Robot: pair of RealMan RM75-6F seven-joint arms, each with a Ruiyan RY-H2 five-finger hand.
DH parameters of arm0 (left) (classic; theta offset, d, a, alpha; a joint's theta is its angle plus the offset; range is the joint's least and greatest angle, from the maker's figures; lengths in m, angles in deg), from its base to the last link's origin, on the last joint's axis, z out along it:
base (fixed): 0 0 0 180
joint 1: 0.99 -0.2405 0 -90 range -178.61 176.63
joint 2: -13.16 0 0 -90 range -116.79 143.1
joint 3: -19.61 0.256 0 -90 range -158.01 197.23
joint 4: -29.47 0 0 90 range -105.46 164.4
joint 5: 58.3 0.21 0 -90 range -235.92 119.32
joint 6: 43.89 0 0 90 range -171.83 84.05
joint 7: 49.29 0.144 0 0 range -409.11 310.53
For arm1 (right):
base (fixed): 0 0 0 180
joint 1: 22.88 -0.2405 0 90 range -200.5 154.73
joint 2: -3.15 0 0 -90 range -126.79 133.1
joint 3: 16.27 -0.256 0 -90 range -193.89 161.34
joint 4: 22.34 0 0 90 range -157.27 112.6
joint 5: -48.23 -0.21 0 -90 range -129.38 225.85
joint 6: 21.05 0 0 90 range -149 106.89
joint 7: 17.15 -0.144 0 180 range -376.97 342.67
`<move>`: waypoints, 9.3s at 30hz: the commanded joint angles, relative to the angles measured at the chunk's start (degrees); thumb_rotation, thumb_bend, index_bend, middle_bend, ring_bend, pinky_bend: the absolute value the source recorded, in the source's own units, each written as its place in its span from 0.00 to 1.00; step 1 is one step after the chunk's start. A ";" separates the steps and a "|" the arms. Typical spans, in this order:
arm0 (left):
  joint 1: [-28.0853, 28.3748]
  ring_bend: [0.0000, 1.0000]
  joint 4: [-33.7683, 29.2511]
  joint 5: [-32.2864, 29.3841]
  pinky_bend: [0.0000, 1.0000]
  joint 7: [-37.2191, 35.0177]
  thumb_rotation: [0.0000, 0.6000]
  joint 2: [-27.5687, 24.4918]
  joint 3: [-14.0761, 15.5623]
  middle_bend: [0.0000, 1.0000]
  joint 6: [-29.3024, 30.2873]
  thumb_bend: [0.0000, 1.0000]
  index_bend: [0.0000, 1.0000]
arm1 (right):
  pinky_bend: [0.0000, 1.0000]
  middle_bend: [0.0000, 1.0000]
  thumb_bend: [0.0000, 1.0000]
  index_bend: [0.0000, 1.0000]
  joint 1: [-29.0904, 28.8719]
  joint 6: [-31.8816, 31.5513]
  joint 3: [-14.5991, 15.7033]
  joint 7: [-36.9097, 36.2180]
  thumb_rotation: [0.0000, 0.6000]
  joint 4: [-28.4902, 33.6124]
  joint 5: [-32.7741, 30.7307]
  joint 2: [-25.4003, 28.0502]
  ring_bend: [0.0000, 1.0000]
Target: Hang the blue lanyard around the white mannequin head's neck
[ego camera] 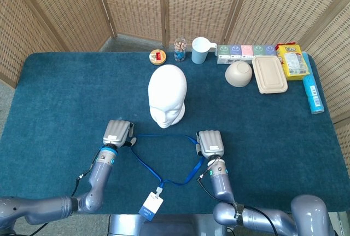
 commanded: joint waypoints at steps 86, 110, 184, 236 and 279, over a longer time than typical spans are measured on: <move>-5.25 1.00 -29.52 19.79 1.00 -11.76 0.75 -17.72 -2.80 1.00 13.92 0.45 0.65 | 1.00 1.00 0.55 0.66 5.43 -11.30 -3.10 -7.47 0.90 31.94 18.38 19.33 1.00; -2.25 1.00 -38.34 17.74 1.00 -10.67 0.75 -23.95 -11.61 1.00 16.69 0.45 0.65 | 1.00 1.00 0.55 0.67 4.16 -8.81 -13.00 -15.05 0.90 37.50 13.55 32.88 1.00; 15.02 1.00 -6.13 -9.61 1.00 -13.50 0.75 -15.39 -16.63 1.00 6.28 0.44 0.65 | 1.00 1.00 0.56 0.70 -18.46 10.15 -12.96 -19.43 0.90 -0.36 -7.05 29.59 1.00; 15.91 0.88 2.90 -8.63 1.00 -10.98 0.75 -10.20 -13.69 0.86 5.50 0.22 0.49 | 1.00 1.00 0.56 0.50 -23.90 20.07 -9.70 -17.56 0.32 -15.22 -10.10 25.88 1.00; -9.82 0.37 -18.26 8.47 0.42 -25.48 0.74 -38.54 3.64 0.45 5.62 0.17 0.39 | 0.76 0.66 0.50 0.50 1.18 -1.01 -5.38 -36.99 0.25 13.64 11.26 42.61 0.68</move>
